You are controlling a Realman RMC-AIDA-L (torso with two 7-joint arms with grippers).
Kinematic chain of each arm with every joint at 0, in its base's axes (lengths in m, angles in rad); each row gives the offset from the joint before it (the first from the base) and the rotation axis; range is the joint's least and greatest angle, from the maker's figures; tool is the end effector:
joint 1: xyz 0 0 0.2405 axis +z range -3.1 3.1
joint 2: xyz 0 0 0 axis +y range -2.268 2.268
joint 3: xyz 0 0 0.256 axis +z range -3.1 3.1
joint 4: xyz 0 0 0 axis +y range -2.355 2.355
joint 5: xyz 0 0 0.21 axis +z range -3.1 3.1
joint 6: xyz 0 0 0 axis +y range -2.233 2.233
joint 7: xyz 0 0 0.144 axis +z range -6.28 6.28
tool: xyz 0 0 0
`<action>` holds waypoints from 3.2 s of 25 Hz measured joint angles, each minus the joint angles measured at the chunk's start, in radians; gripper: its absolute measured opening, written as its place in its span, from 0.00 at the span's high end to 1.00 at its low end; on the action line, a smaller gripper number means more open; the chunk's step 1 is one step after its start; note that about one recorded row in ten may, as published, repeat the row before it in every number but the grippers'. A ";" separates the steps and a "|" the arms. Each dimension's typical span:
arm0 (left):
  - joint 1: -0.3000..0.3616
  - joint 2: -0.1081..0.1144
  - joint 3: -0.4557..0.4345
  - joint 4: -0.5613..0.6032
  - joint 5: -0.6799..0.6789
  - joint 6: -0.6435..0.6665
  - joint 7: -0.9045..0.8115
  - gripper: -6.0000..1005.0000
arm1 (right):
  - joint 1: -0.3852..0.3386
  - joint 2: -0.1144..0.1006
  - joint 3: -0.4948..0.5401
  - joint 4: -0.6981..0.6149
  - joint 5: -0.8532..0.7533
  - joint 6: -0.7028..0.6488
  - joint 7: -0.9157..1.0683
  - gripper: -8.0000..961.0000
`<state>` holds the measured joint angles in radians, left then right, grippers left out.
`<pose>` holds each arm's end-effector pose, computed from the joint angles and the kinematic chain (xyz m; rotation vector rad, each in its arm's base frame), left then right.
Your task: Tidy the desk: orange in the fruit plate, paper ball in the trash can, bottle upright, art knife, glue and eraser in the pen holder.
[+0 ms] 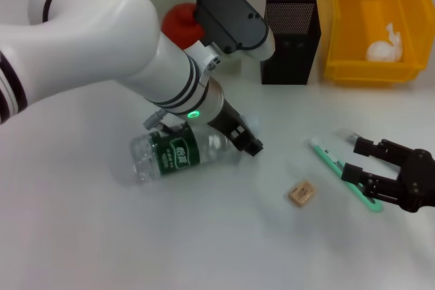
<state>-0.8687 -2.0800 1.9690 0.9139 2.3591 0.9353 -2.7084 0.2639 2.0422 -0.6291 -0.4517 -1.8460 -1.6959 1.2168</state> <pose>-0.1315 0.3687 -0.1320 -2.7063 -0.5721 0.4385 0.3287 0.2338 0.0012 -2.5024 0.8851 0.9816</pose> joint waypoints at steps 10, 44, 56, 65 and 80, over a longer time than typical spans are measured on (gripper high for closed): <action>0.019 0.000 0.001 0.009 0.005 -0.042 0.011 0.37 | -0.004 0.000 0.000 0.001 0.001 0.000 0.000 0.20; 0.511 0.009 -0.463 -0.075 -1.287 0.216 1.427 0.55 | 0.053 0.032 0.146 0.064 0.023 0.009 0.021 0.20; 0.426 0.003 -0.482 -0.543 -1.598 0.324 1.886 0.55 | 0.125 0.040 0.206 0.237 0.032 0.109 0.008 0.20; 0.414 -0.001 -0.476 -0.584 -1.635 0.326 1.941 0.55 | 0.147 0.041 0.216 0.270 0.032 0.161 0.003 0.20; 0.488 0.011 -0.534 -0.575 -1.768 0.644 1.923 0.24 | 0.151 0.040 0.218 0.267 0.042 0.163 0.003 0.20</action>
<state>-0.3803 -2.0686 1.4348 0.3386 0.5907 1.5792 -0.7855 0.4151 2.0820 -0.4112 -0.1843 -1.8041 -1.5333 1.2200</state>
